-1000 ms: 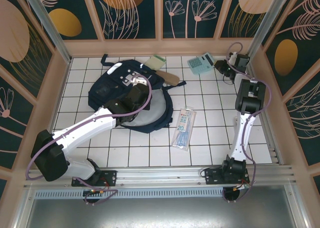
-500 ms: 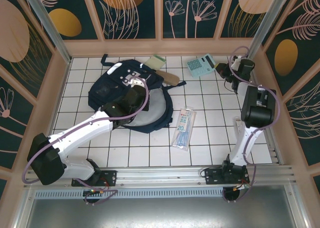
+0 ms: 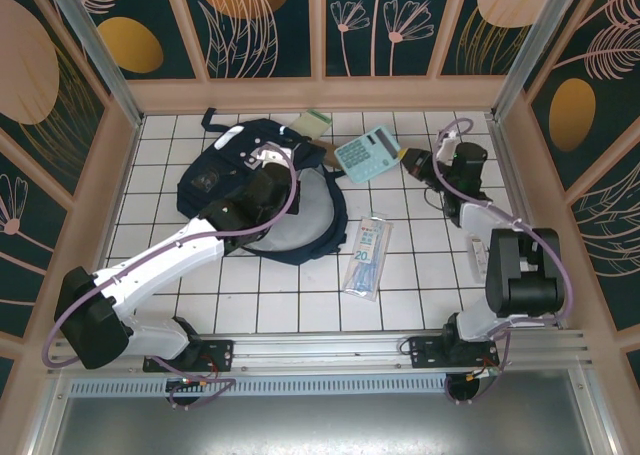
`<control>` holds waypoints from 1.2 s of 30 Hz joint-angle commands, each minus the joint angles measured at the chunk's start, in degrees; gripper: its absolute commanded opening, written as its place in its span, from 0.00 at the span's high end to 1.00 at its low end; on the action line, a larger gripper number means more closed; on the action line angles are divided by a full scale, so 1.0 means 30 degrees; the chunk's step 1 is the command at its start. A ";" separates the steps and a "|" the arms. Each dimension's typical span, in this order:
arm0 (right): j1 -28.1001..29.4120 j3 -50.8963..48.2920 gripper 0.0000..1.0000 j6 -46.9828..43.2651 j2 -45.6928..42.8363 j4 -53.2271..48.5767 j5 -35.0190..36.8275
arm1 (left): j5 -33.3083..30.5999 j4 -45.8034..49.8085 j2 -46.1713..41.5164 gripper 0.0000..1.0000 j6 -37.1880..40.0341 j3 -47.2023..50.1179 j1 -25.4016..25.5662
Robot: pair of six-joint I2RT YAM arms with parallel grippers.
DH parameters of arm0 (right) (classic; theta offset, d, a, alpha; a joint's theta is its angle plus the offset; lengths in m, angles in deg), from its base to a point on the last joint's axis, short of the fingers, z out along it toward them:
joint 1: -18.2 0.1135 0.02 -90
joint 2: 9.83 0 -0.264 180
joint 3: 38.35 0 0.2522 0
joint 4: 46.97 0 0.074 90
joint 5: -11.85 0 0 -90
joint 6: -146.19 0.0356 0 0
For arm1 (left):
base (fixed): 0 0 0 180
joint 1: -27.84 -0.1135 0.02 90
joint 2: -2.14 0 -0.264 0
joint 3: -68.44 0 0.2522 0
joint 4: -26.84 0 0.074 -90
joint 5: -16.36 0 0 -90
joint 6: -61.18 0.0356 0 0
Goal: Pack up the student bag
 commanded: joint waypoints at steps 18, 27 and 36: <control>0.8388 -0.1498 0.93 -0.0239 0.1666 0.2196 0.4002 | -0.1114 -0.0620 -0.1030 1.00 0.0510 -0.1153 -0.0163; 0.9086 0.0875 0.92 -0.0998 0.4934 0.2061 0.4352 | -0.0827 -0.0504 -0.1545 1.00 0.0533 -0.0694 -0.0139; 0.9500 0.2154 0.67 -0.1340 0.6332 0.1498 0.4672 | -0.0933 -0.0215 -0.1881 1.00 0.0544 -0.0462 -0.0160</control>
